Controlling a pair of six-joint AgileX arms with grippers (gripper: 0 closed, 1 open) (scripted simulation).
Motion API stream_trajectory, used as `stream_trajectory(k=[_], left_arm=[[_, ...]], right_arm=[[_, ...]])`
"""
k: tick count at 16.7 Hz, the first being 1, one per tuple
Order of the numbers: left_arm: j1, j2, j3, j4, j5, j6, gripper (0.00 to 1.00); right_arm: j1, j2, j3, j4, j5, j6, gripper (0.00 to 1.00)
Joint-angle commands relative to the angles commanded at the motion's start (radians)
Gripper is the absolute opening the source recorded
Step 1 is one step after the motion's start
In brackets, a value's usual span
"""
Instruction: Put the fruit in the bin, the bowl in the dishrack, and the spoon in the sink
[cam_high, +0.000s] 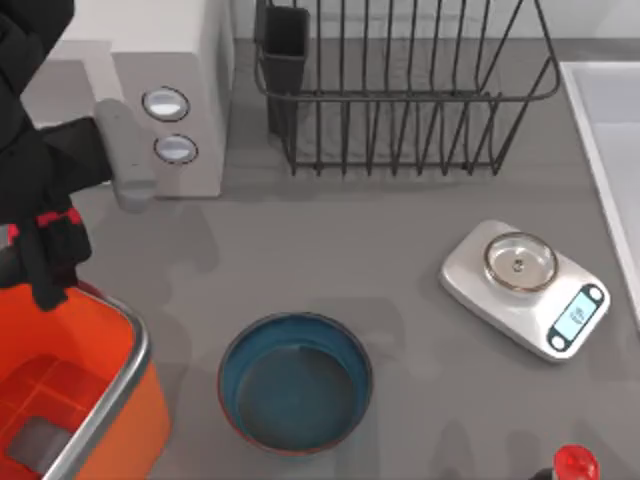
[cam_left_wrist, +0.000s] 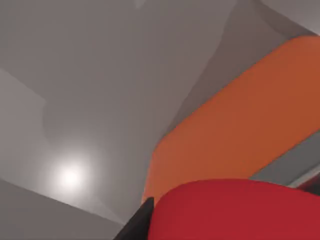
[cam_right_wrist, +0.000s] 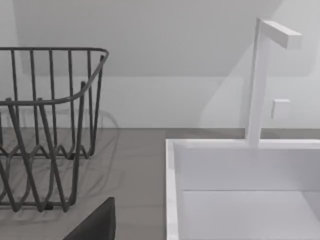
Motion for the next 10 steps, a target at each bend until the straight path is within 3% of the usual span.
stream_trajectory(k=[5, 10], left_arm=[[0.062, -0.231, -0.176, -0.042, 0.014, 0.370, 0.00], [0.088, -0.325, -0.250, -0.062, 0.020, 0.494, 0.00]], right_arm=[[0.000, 0.000, 0.000, 0.000, 0.000, 0.000, 1.00], [0.000, 0.000, 0.000, 0.000, 0.000, 0.000, 1.00]])
